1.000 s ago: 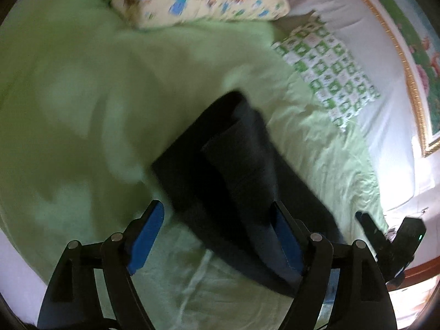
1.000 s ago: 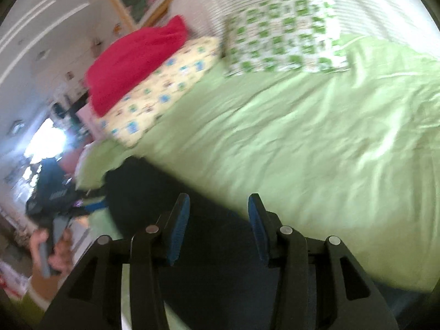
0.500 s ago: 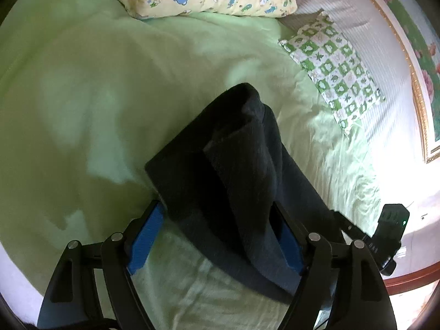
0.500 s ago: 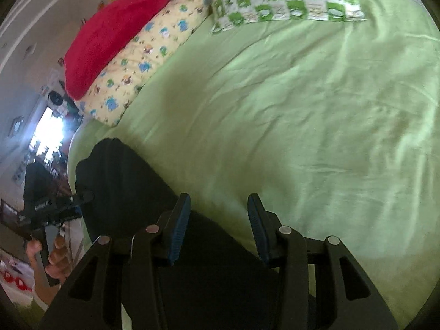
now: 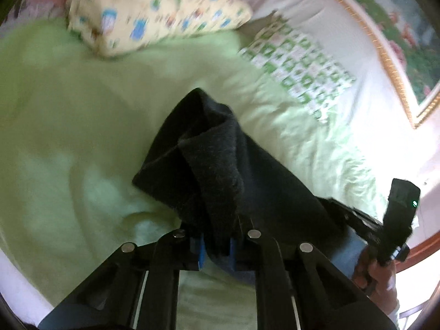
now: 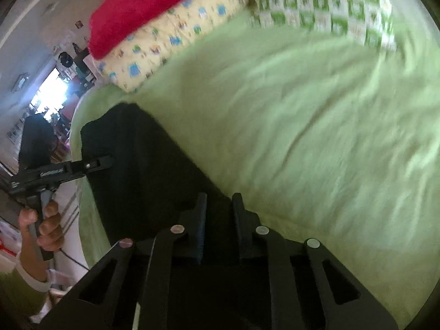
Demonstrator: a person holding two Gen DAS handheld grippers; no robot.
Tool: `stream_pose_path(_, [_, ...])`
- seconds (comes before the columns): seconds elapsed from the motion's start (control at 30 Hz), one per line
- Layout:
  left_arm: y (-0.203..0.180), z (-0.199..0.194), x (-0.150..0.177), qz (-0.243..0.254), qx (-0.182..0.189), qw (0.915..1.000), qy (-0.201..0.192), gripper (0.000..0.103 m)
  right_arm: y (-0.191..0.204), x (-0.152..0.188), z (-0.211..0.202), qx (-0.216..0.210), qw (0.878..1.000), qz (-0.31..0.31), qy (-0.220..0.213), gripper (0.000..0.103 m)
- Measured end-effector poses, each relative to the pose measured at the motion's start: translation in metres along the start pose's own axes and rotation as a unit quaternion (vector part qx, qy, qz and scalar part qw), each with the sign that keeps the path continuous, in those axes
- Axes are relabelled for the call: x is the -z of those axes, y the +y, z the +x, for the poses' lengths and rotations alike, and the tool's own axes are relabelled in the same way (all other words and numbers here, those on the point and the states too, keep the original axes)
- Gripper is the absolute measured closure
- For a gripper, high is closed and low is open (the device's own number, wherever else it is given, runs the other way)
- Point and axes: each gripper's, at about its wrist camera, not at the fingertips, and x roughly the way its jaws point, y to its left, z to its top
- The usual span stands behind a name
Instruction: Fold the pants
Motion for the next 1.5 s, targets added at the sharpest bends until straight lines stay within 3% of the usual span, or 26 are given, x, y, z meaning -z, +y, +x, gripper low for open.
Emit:
stream_pose_path(0.03, [-0.003, -0.006, 0.0, 0.007, 0.003, 1.0, -0.005, 0.092, 0.003, -0.004, -0.007, 0.008, 1.0, -0.004, -0.017, 0.095])
stream_pose_path(0.07, [-0.005, -0.012, 0.0, 0.018, 0.003, 0.9998, -0.01, 0.092, 0.005, -0.008, -0.012, 0.017, 0.999, -0.005, -0.031, 0.097])
stream_pose_path(0.17, [-0.005, -0.017, 0.003, 0.049, -0.01, 0.9986, -0.02, 0.092, 0.006, -0.013, -0.013, 0.025, 0.998, -0.002, -0.051, 0.097])
stream_pose_path(0.27, [0.013, 0.002, 0.007, 0.041, -0.018, 0.999, 0.007, 0.092, 0.004, -0.008, 0.005, 0.021, 0.999, 0.007, -0.037, 0.097])
stream_pose_path(0.33, [0.025, 0.011, 0.013, 0.038, -0.029, 0.9985, 0.025, 0.089, 0.0, 0.001, 0.027, 0.022, 1.0, 0.015, -0.004, 0.097])
stream_pose_path(0.43, [0.038, 0.006, 0.021, 0.021, -0.034, 0.9987, 0.032, 0.075, -0.007, 0.01, 0.026, 0.024, 0.999, 0.04, -0.015, 0.091])
stream_pose_path(0.5, [0.041, -0.007, 0.023, 0.017, -0.049, 0.9985, 0.016, 0.056, -0.007, 0.011, 0.013, 0.026, 0.998, 0.057, -0.027, 0.085])
stream_pose_path(0.57, [0.04, -0.025, 0.025, 0.02, -0.065, 0.9976, -0.008, 0.051, -0.006, 0.016, -0.012, 0.026, 0.996, 0.069, -0.053, 0.082])
stream_pose_path(0.7, [0.031, -0.049, 0.025, 0.021, -0.056, 0.9978, -0.028, 0.051, -0.005, 0.038, -0.058, 0.026, 0.991, 0.091, -0.091, 0.073])
stream_pose_path(0.77, [0.022, -0.055, 0.024, 0.028, -0.048, 0.9979, -0.034, 0.051, -0.005, 0.051, -0.075, 0.033, 0.989, 0.102, -0.102, 0.063])
stream_pose_path(0.93, [-0.019, -0.044, 0.021, 0.058, -0.014, 0.9979, -0.027, 0.045, -0.021, 0.099, -0.122, 0.061, 0.98, 0.146, -0.121, 0.063])
stream_pose_path(1.17, [-0.091, -0.003, 0.043, 0.113, 0.043, 0.9922, 0.029, 0.043, -0.045, 0.152, -0.167, 0.1, 0.963, 0.21, -0.138, 0.059])
stream_pose_path(1.5, [-0.192, 0.049, 0.096, 0.208, 0.105, 0.9664, 0.108, 0.043, -0.062, 0.223, -0.231, 0.164, 0.926, 0.281, -0.19, 0.05])
